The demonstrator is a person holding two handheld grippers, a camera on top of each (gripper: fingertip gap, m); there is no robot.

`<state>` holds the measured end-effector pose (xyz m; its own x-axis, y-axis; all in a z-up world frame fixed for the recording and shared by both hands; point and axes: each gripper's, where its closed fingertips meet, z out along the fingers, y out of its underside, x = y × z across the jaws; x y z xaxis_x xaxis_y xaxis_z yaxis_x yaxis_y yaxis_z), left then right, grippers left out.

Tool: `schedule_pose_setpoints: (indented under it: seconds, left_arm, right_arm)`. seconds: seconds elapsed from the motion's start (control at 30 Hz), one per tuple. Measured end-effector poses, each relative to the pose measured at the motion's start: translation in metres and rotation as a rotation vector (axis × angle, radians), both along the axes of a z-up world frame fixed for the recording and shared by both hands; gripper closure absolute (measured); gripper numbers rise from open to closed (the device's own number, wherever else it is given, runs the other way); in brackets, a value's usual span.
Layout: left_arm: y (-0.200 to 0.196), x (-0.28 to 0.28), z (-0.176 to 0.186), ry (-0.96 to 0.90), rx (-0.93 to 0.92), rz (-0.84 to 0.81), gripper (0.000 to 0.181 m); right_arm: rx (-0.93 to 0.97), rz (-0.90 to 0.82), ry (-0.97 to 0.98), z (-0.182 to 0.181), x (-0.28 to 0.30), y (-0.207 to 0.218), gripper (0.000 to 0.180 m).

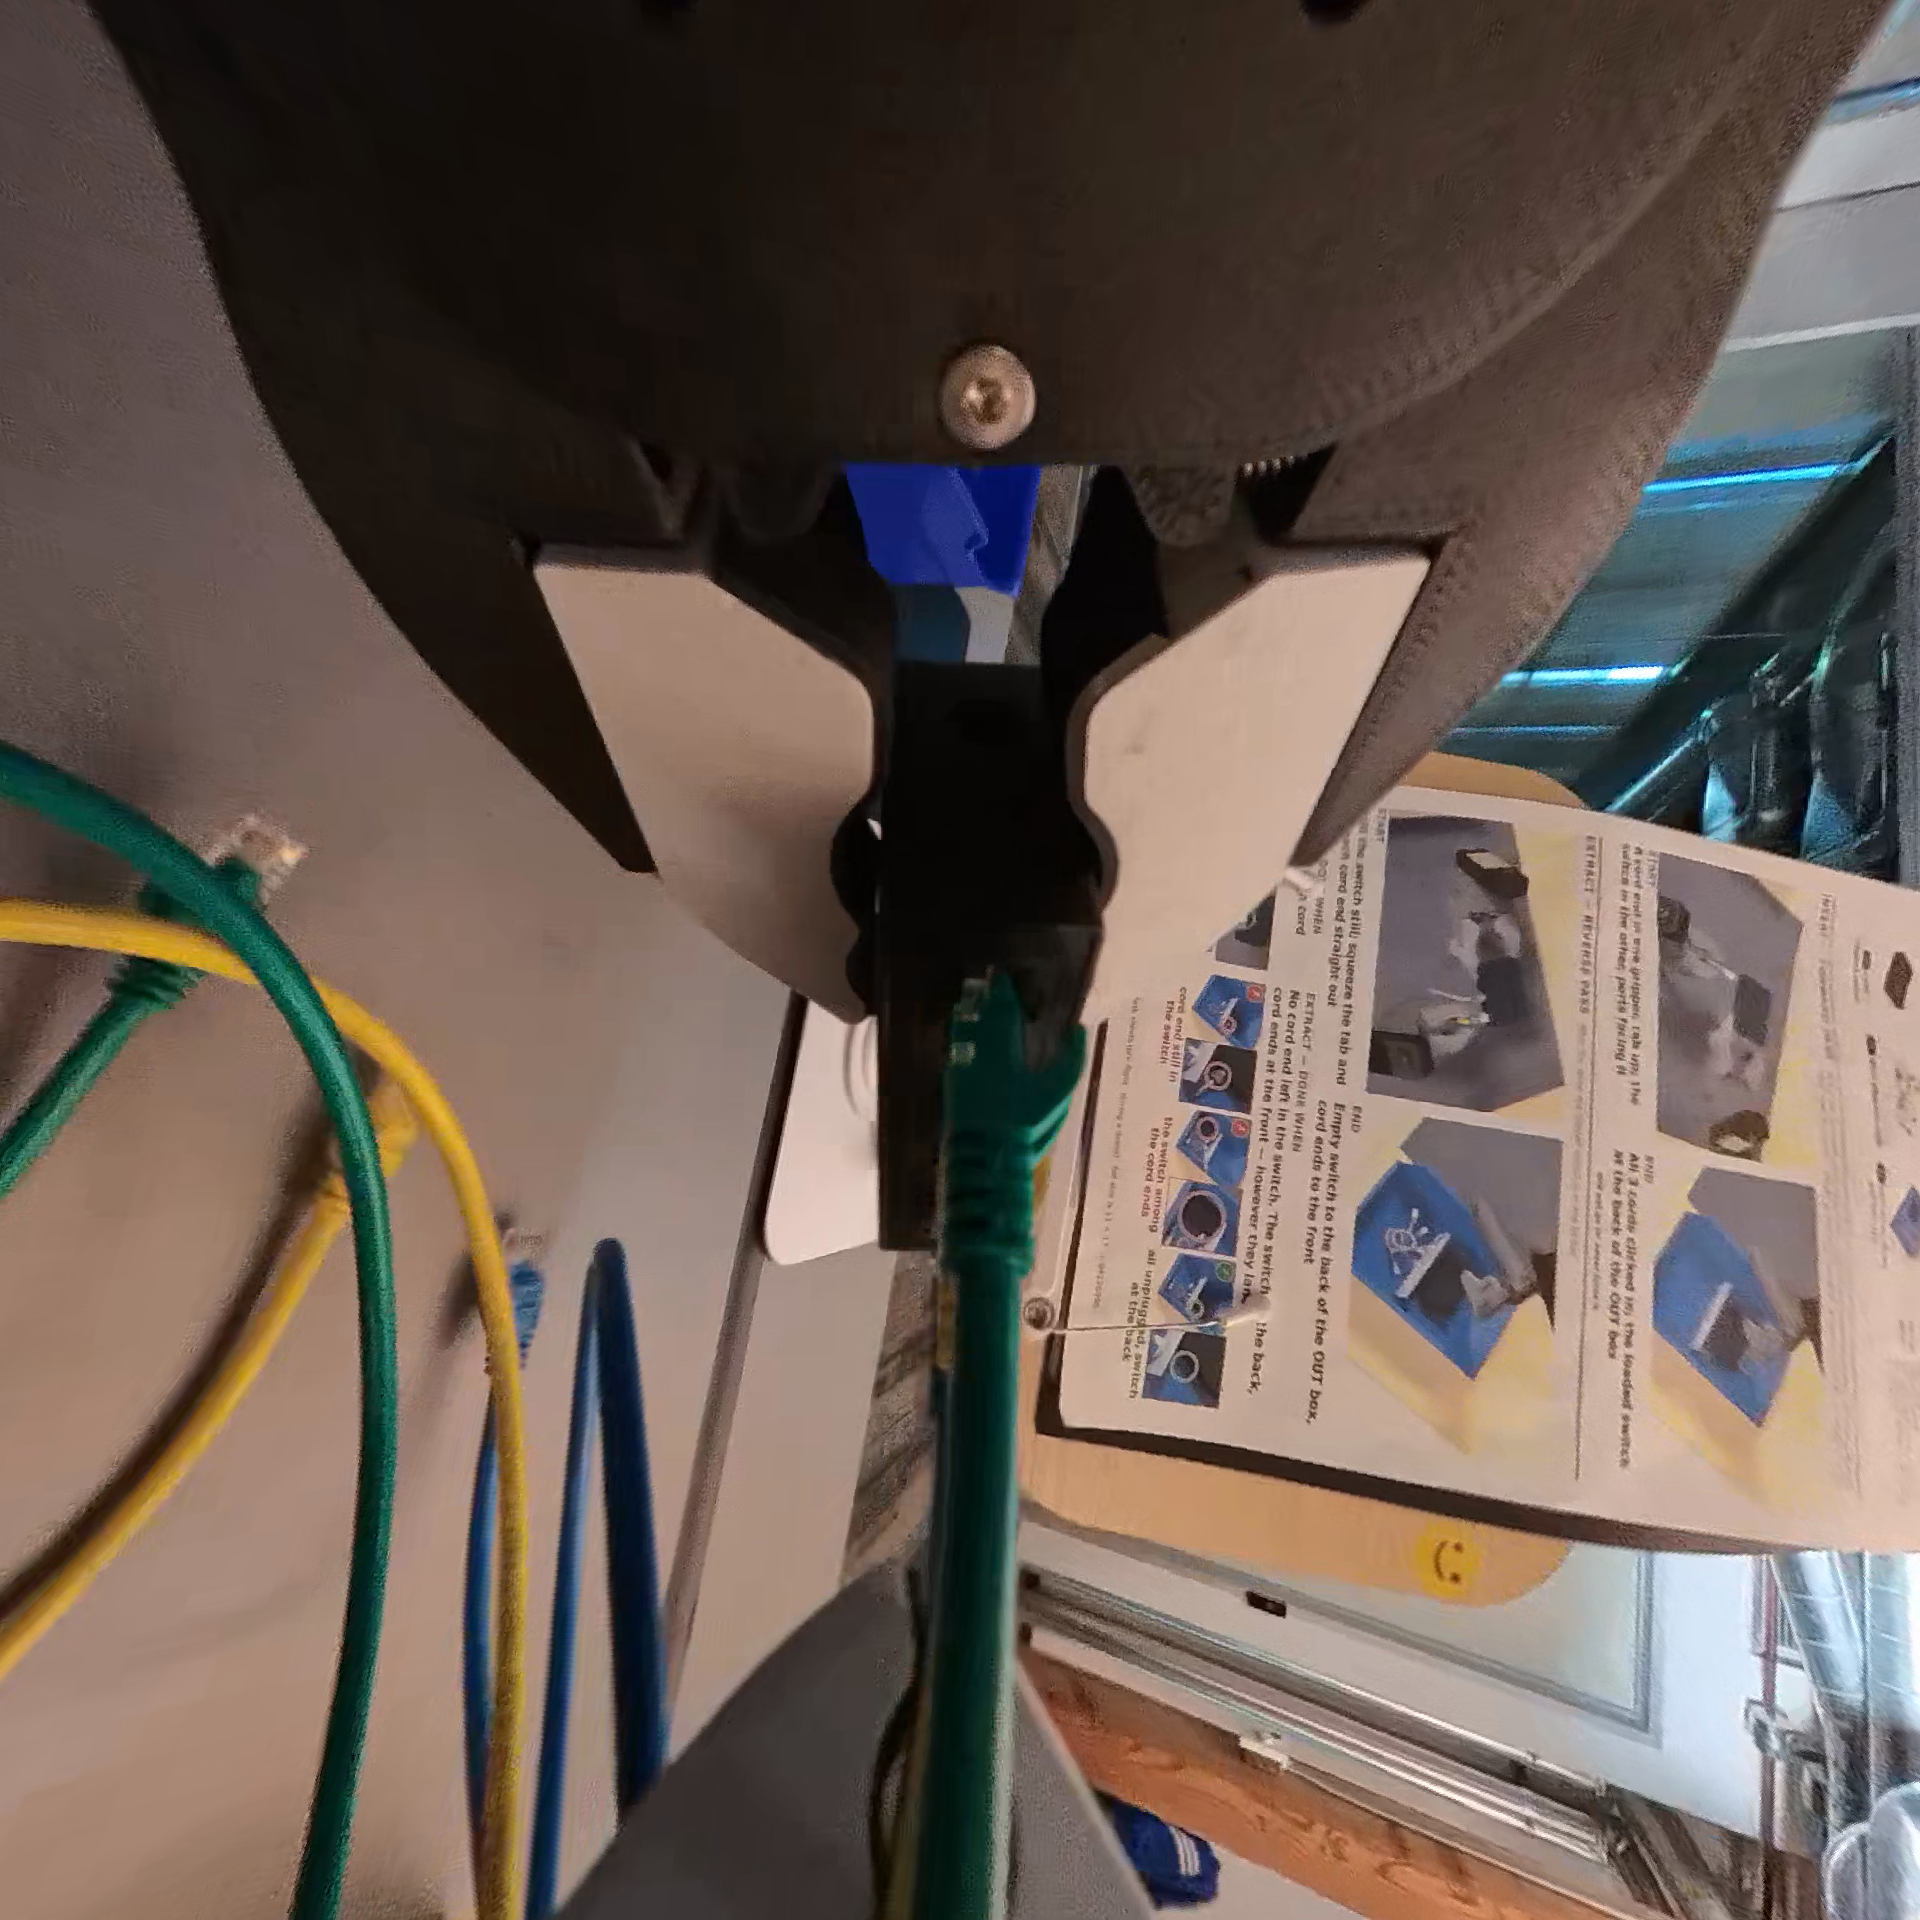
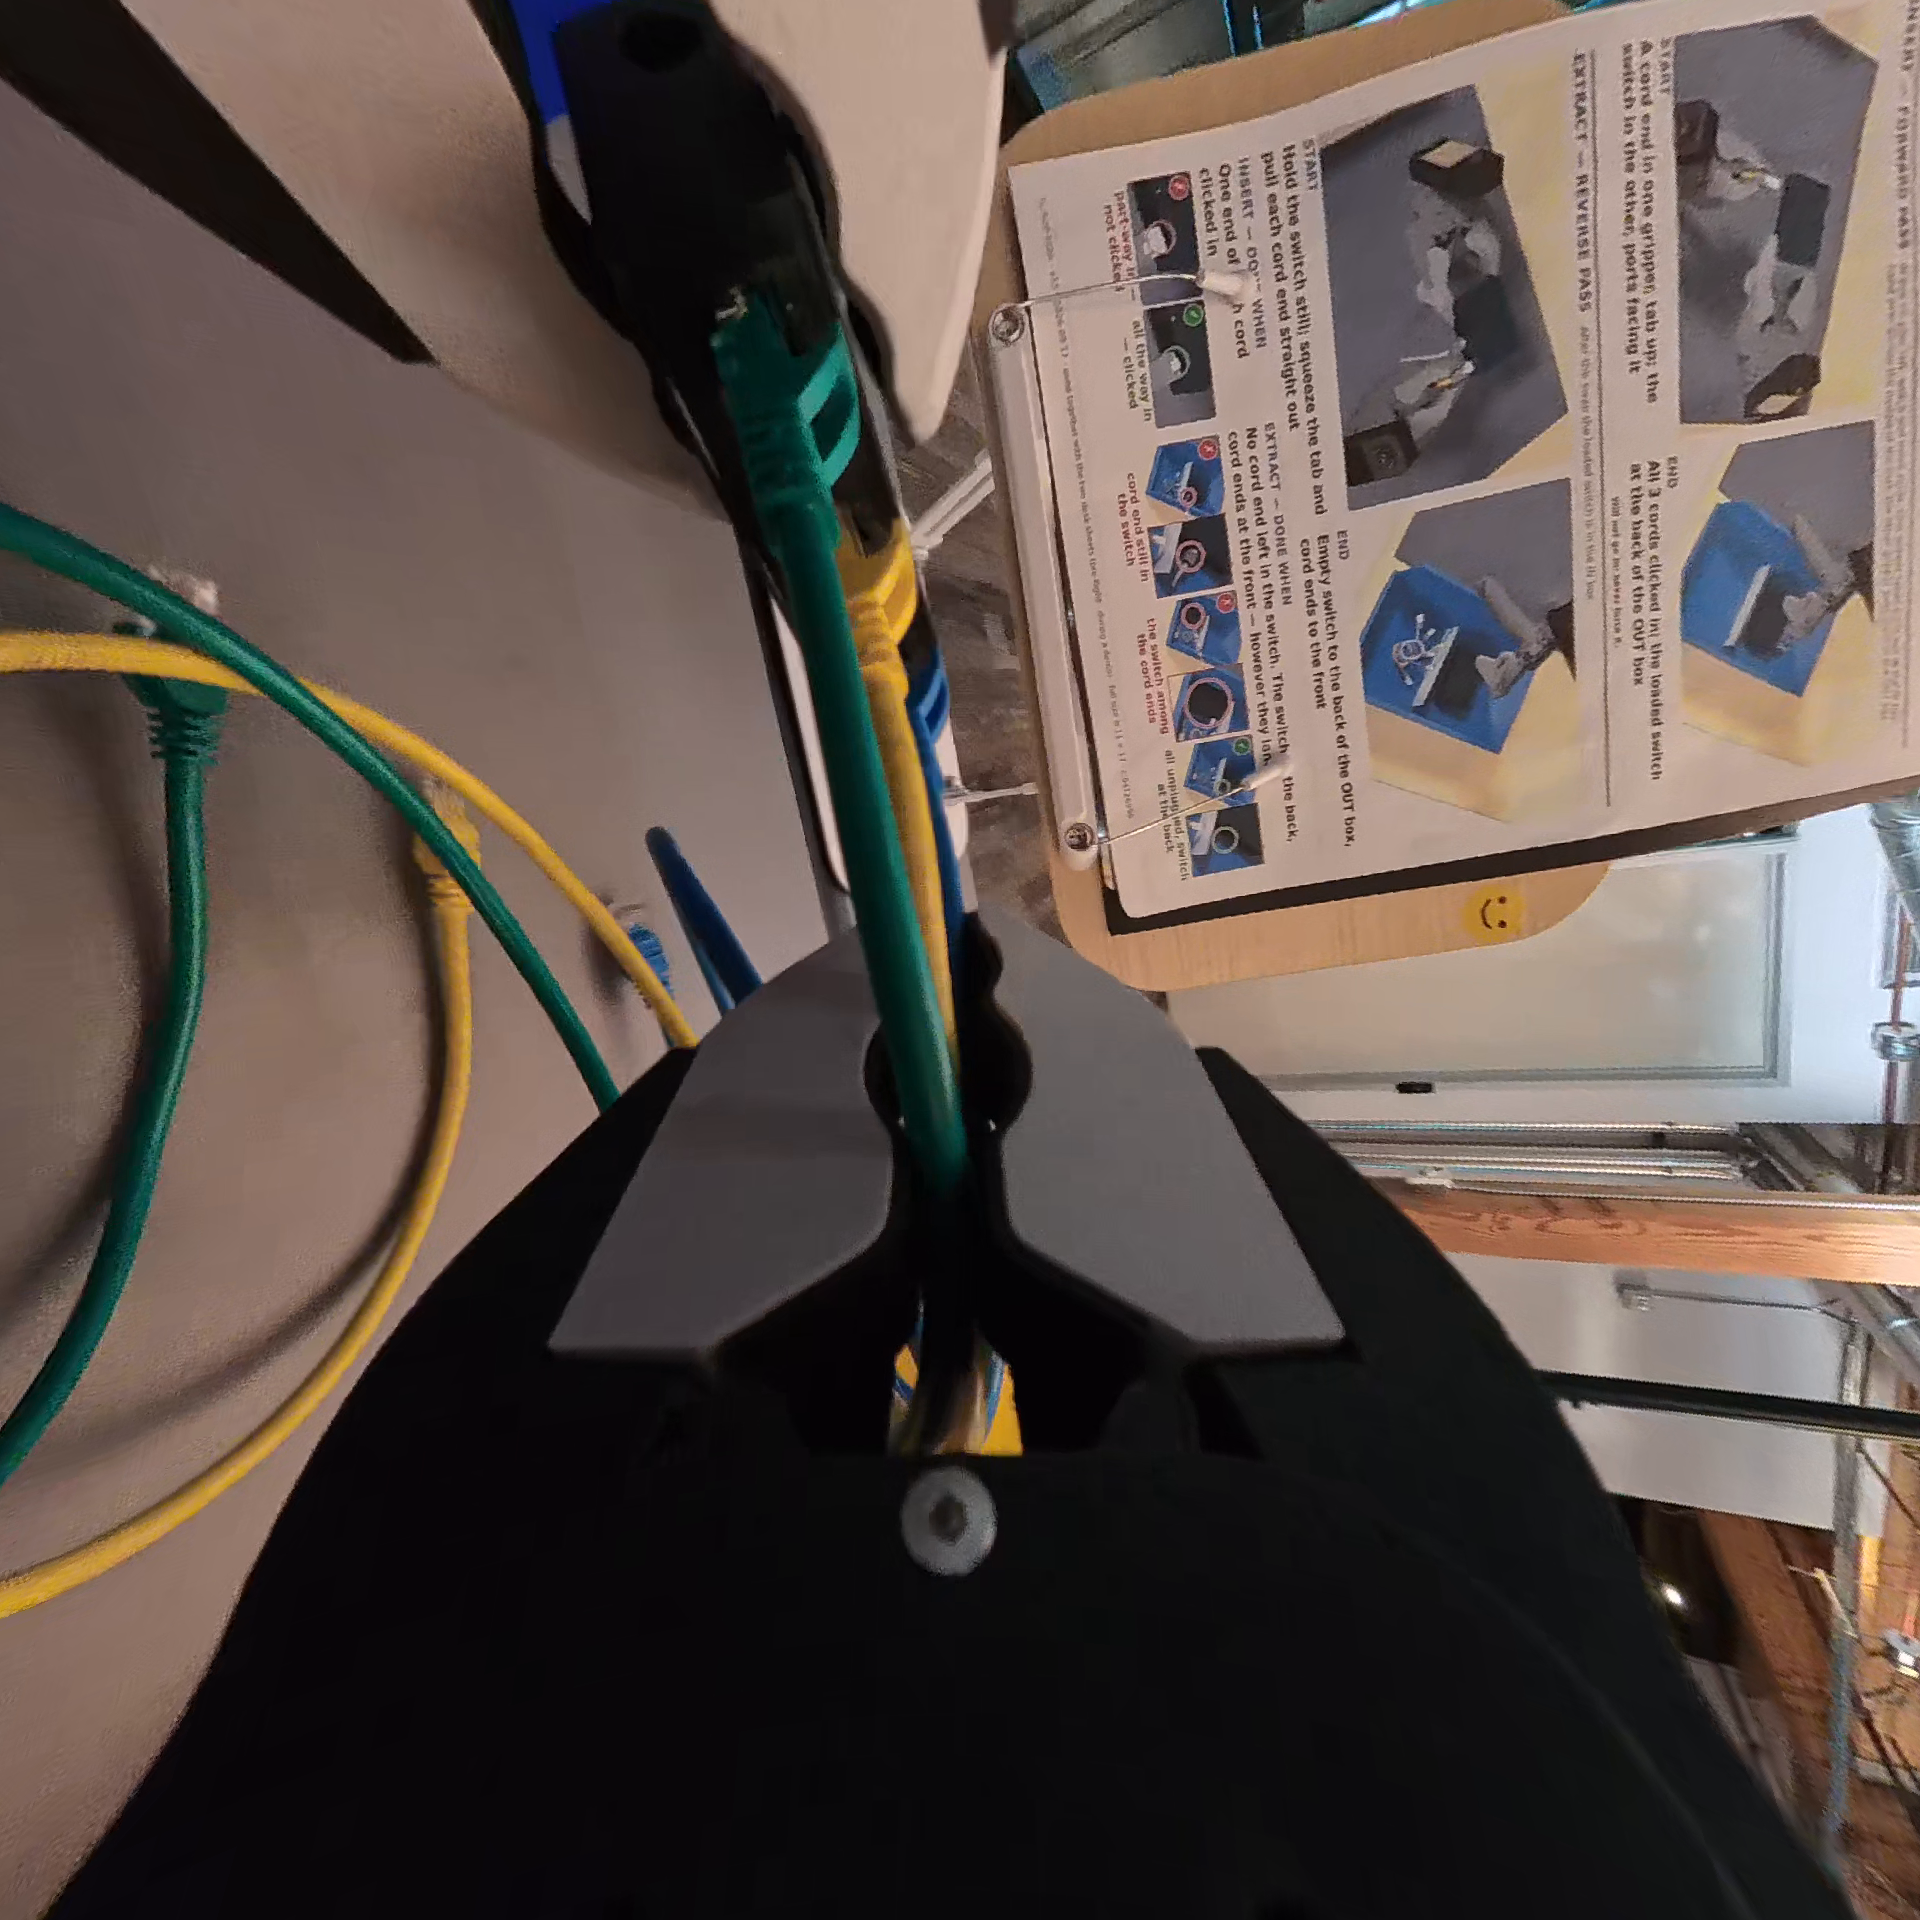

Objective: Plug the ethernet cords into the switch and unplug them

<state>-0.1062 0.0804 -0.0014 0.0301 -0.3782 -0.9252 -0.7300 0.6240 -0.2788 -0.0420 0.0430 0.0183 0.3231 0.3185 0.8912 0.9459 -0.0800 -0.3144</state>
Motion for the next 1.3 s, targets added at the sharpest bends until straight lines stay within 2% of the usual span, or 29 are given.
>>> schedule_pose_setpoints:
  seconds: [0.1,0.2,0.33,0.47,0.67,0.83,1.3]
  left_arm:
    - [-0.003,-0.001,-0.003,0.036,-0.042,-0.033,0.152]
    - [-0.003,-0.003,0.002,0.049,0.000,-0.024,0.153]
    - [-0.008,0.000,0.003,0.053,-0.011,-0.025,0.152]
    - [-0.017,0.006,0.002,0.080,0.034,-0.034,0.152]
    - [-0.027,0.011,0.007,0.095,0.078,-0.038,0.153]
    - [-0.027,0.010,0.011,0.093,0.096,-0.015,0.152]
    - [-0.052,0.020,0.022,0.091,0.157,-0.054,0.153]
  right_arm:
    - [-0.018,0.019,-0.011,-0.003,-0.001,-0.002,0.174]
    - [-0.020,0.076,0.043,-0.003,-0.006,-0.003,0.170]
    - [-0.018,0.300,0.136,0.006,-0.032,-0.019,0.147]
    - [0.135,0.544,0.046,0.024,-0.056,-0.049,0.156]
    - [0.133,0.576,0.012,0.024,-0.059,-0.056,0.156]
    - [0.051,0.556,-0.007,0.019,-0.058,-0.061,0.156]
    - [0.050,0.537,-0.096,0.025,-0.058,-0.073,0.156]
